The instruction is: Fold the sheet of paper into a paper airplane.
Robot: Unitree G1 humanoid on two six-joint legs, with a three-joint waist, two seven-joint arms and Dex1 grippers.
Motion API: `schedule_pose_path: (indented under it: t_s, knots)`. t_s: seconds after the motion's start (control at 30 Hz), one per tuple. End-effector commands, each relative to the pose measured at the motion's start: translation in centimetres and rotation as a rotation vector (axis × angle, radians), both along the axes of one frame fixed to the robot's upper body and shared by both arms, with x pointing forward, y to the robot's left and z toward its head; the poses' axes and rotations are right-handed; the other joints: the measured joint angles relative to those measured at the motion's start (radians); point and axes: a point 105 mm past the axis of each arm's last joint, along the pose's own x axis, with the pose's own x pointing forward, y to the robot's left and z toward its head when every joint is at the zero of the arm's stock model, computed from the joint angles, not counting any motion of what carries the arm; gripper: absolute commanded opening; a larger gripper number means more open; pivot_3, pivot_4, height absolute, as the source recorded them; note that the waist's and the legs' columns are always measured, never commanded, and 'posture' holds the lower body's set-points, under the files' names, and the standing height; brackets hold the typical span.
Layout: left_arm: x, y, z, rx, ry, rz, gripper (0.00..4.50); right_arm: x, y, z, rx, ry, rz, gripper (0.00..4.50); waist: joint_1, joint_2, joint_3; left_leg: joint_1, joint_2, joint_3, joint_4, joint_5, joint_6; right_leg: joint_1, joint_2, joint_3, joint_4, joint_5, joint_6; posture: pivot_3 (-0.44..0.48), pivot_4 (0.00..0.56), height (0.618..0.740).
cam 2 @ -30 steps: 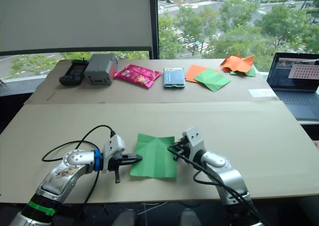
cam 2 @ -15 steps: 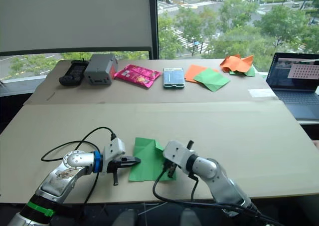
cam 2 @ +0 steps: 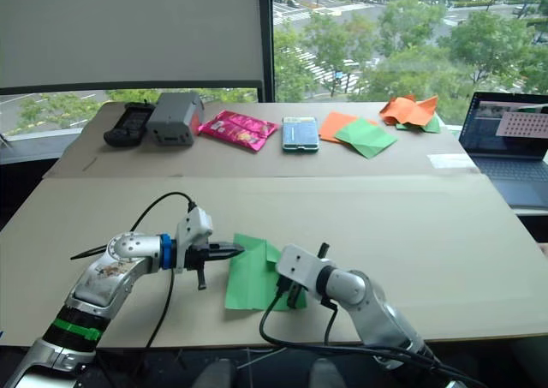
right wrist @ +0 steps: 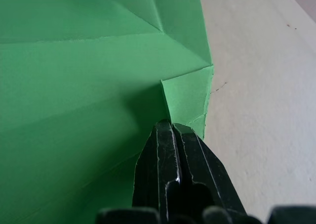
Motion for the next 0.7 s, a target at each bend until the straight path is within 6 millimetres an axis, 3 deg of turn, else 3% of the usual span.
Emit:
schedule_pose_path:
  t_s: [0.03, 0.13, 0.33, 0.7]
  knots:
    - [0.9, -1.9, -0.2, -0.016, -0.001, -0.032, 0.00, 0.1, -0.1, -0.4, -0.013, 0.020, -0.006, 0.02, -0.001, 0.000, 0.000, 0.000, 0.000, 0.000, 0.000, 0.000, 0.000, 0.001, 0.000, 0.000, 0.000, 0.000, 0.000, 0.000, 0.150, 0.718]
    - [2.3, -3.4, -1.1, -0.005, 0.005, -0.029, 0.00, 0.1, 0.0, -0.4, -0.014, 0.021, -0.005, 0.02, -0.001, -0.001, 0.000, 0.001, 0.000, -0.001, 0.000, 0.004, 0.006, 0.003, 0.002, 0.000, 0.000, 0.000, 0.000, 0.000, 0.150, 0.718]
    - [3.7, -4.3, -2.4, 0.035, -0.006, -0.020, 0.00, 0.0, 0.1, -0.4, -0.014, 0.019, -0.008, 0.02, -0.004, 0.000, 0.000, 0.002, 0.000, -0.003, 0.000, 0.004, 0.006, 0.005, 0.003, 0.000, 0.001, 0.000, 0.000, 0.000, 0.150, 0.718]
    - [3.4, -3.8, -5.7, 0.179, -0.007, -0.050, 0.00, -0.1, -0.2, -0.2, -0.018, 0.015, -0.022, 0.02, -0.001, 0.000, 0.000, 0.004, 0.000, -0.003, 0.000, 0.000, 0.000, 0.007, 0.003, 0.000, 0.000, 0.000, 0.000, 0.000, 0.150, 0.718]
